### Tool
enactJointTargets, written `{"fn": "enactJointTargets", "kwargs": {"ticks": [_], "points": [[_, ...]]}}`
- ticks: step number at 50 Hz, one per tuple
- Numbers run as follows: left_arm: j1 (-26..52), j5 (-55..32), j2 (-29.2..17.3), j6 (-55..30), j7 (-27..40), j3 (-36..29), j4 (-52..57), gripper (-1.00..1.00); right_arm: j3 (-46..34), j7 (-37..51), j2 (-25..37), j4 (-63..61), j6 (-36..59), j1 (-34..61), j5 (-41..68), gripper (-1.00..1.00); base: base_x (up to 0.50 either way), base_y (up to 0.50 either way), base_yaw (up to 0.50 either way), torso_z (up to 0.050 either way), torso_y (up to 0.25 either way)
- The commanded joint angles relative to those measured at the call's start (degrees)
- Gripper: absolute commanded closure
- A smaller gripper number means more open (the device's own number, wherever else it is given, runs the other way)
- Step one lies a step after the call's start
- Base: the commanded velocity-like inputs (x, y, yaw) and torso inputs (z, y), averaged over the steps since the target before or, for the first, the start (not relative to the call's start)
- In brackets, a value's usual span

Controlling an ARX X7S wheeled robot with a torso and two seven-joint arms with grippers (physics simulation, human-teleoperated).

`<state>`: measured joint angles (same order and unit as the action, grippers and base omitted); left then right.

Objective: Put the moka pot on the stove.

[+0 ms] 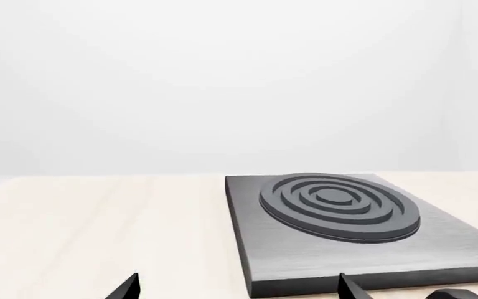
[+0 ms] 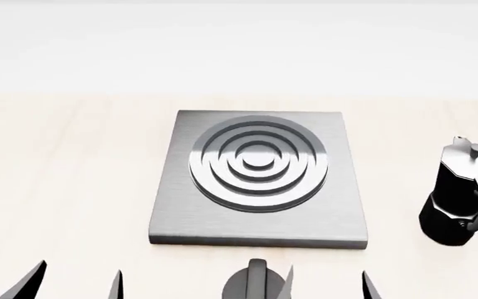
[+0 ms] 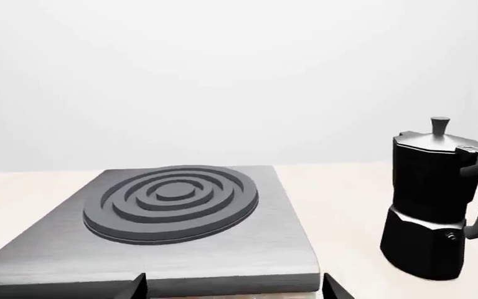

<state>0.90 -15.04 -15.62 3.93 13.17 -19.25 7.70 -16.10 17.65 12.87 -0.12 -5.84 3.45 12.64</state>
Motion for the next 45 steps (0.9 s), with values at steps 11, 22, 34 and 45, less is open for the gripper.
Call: {"fn": "enactJointTargets", "kwargs": {"ticks": [11,22,34,45], "points": [[-0.81,-0.55,-0.80,1.43,-0.14,-0.08,0.14,-1.00,-1.20,1.92,0.52,1.10,1.21,0.40,-2.21,-1.00,0.00,0.00,0.00,0.000,0.000],[-1.27,-0.53,-1.09,1.36,0.34,-0.28,1.12,-1.00,4.42,3.10,9.09,-17.96,28.82,16.48,8.72,-1.00,0.00,0.00,0.00,0.000,0.001],[-0.96,-0.72,-1.02,2.52,0.04,-0.42,-0.37,-1.00,3.95,1.47,10.50,-17.05,33.97,19.72,8.60,-1.00,0.00,0.00,0.00,0.000,0.000],[-0.38,0.36,0.74,9.72,-1.73,-0.92,-9.18,-1.00,5.88,2.85,12.90,-20.08,37.41,19.91,9.37,-1.00,0.00,0.00,0.00,0.000,0.000]]}}
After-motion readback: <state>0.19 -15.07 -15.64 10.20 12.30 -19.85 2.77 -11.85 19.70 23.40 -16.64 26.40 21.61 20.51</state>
